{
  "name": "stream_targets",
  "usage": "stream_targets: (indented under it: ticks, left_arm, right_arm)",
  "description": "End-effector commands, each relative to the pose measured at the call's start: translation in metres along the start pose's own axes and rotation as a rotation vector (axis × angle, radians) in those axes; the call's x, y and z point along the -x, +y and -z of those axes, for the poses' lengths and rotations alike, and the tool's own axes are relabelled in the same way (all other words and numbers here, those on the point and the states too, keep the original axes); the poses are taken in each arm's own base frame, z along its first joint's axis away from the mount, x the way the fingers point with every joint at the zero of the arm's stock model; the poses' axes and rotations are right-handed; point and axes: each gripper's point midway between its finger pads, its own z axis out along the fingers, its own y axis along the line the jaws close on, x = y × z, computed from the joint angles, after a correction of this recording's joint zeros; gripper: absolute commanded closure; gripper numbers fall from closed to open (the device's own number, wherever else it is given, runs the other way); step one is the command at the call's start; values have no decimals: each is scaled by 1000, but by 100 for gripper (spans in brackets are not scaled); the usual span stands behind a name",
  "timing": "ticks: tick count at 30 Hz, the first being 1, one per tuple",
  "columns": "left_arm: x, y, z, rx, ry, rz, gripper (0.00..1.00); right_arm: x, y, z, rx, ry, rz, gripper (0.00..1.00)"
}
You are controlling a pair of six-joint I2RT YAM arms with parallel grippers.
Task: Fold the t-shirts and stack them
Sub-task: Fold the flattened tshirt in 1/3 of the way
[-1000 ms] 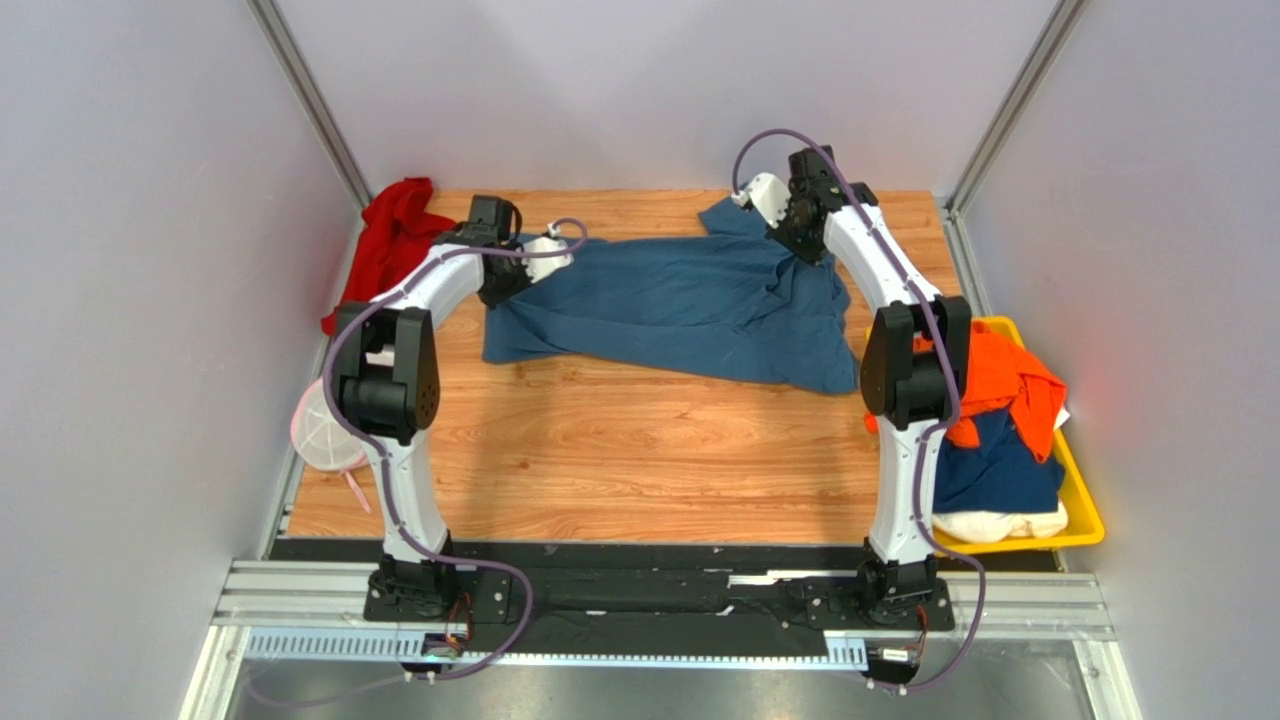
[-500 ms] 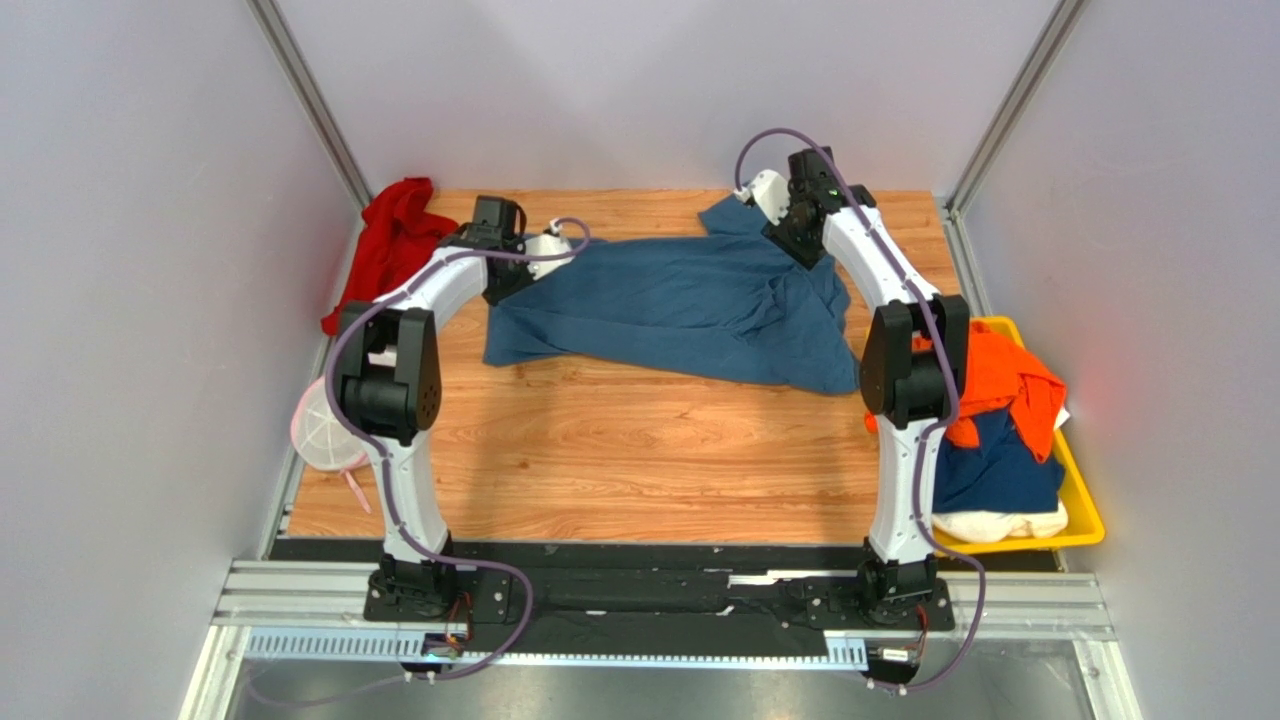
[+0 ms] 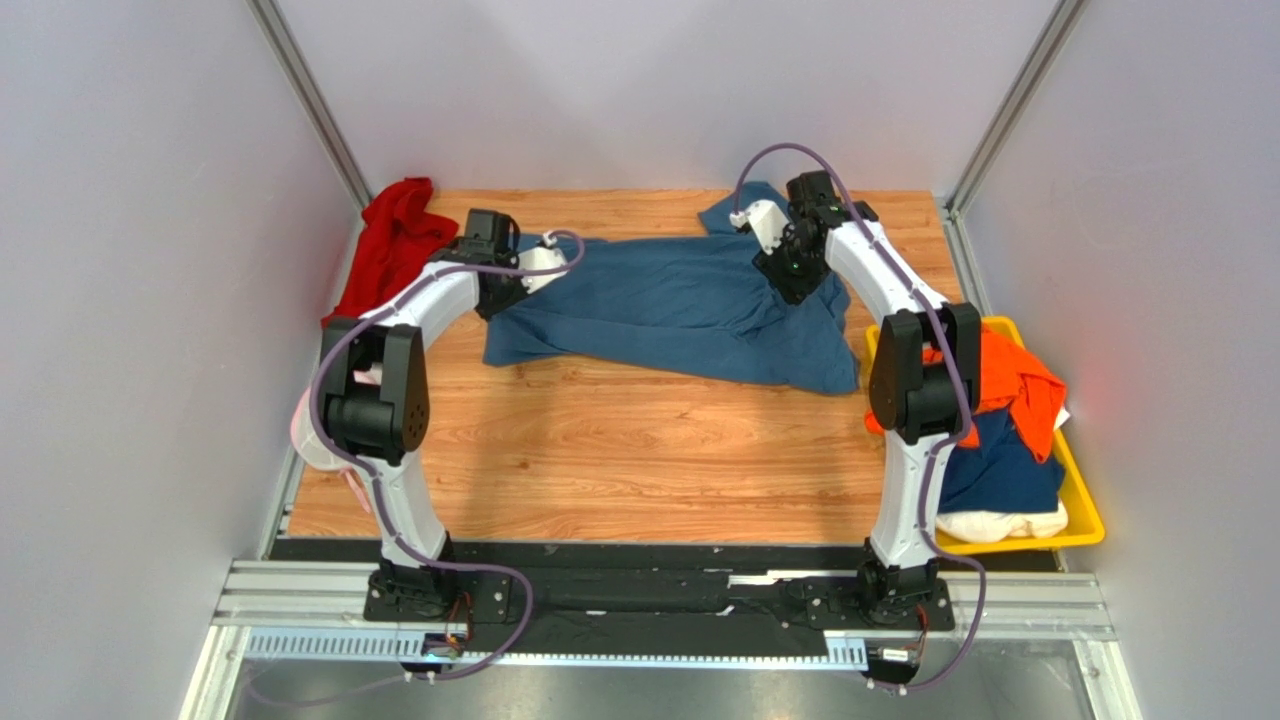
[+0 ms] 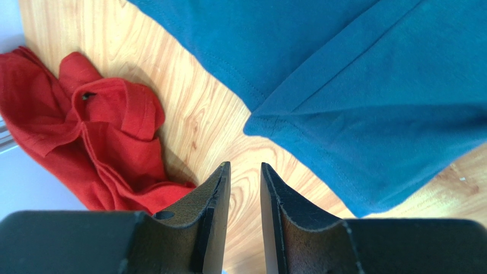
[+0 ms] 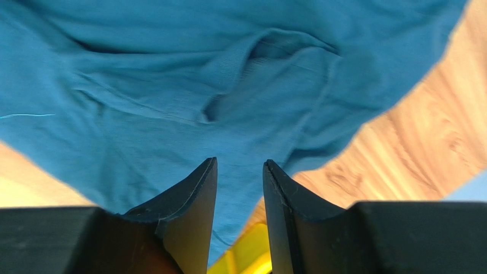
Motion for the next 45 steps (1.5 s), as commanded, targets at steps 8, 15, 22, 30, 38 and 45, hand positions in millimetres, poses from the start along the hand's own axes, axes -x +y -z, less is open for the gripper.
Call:
stream_targets:
  ticks: [8,15,22,30,38,45]
  left_arm:
    - [5,12,16,58,-27,-6,66]
    - [2,11,12,58,-17,-11,67]
    - [-1,9,7,58,-2,-21,68]
    - [-2,9,4,60,3,-25,68]
    - [-3,8,1,59,7,-26,68]
    - [-4,7,2,58,8,-23,69]
  right_arm:
    - [23,32,10,136,-87,-57,56]
    - [28,33,1,160,-96,-63,55]
    - [33,34,-11,185,-104,-66,55]
    - [36,31,-22,187,-103,-66,58]
    - [35,33,-25,192,-97,-66,80]
    - [43,28,-19,179,-121,-70,100]
